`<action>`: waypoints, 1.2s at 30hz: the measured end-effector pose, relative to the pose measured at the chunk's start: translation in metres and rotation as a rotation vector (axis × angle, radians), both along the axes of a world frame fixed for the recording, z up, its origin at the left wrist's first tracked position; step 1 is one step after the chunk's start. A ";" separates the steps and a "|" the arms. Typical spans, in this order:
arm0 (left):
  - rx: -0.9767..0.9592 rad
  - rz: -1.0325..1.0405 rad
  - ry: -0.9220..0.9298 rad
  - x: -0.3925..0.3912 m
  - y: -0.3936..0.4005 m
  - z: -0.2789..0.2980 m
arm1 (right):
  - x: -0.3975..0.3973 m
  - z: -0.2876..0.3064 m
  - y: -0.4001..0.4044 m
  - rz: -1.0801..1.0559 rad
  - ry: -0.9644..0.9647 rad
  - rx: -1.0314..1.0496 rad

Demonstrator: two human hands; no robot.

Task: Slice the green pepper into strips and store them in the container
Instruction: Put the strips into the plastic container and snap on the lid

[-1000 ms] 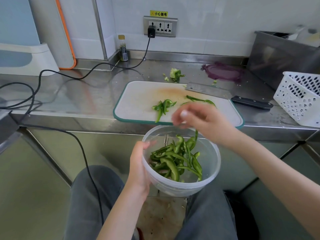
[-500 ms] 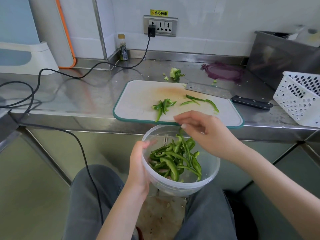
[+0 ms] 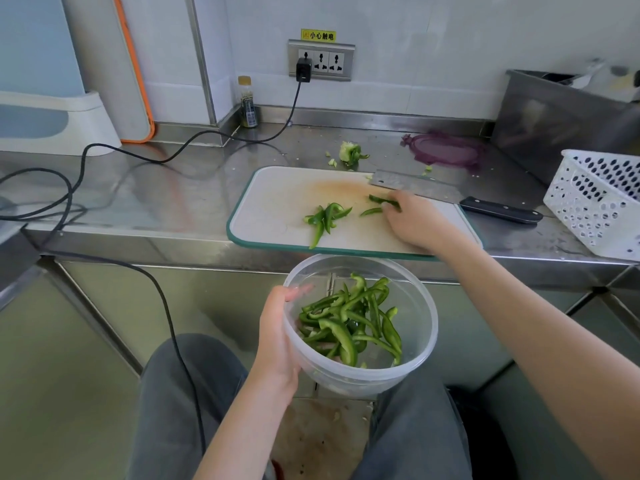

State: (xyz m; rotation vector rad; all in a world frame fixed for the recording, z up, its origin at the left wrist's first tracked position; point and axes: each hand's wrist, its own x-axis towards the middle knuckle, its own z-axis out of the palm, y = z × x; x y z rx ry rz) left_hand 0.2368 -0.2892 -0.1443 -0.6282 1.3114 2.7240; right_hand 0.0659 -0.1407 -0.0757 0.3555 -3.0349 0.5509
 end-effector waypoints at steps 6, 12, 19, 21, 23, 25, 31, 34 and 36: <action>0.002 -0.041 0.007 0.002 -0.002 -0.002 | 0.005 0.005 -0.030 0.263 -0.080 -0.201; -0.003 -0.033 -0.012 0.004 -0.006 -0.005 | -0.002 0.005 -0.040 0.261 -0.102 -0.325; -0.013 -0.005 -0.026 0.006 -0.014 -0.010 | 0.018 -0.003 -0.052 0.502 -0.088 -0.215; -0.017 0.005 -0.030 0.004 -0.016 -0.011 | 0.022 -0.002 -0.047 0.524 -0.062 -0.264; -0.017 0.010 -0.033 0.003 -0.017 -0.011 | 0.028 -0.002 -0.044 0.522 -0.056 -0.302; -0.021 0.013 -0.035 0.003 -0.018 -0.012 | 0.036 -0.003 -0.041 0.536 -0.044 -0.304; 0.030 -0.022 -0.022 0.001 -0.027 -0.010 | 0.062 -0.001 -0.025 0.651 -0.077 -0.349; 0.026 -0.037 -0.004 -0.001 -0.028 -0.010 | 0.074 -0.004 -0.022 0.734 -0.094 -0.326; 0.009 -0.031 0.003 -0.002 -0.029 -0.010 | 0.083 -0.006 -0.020 0.769 -0.146 -0.312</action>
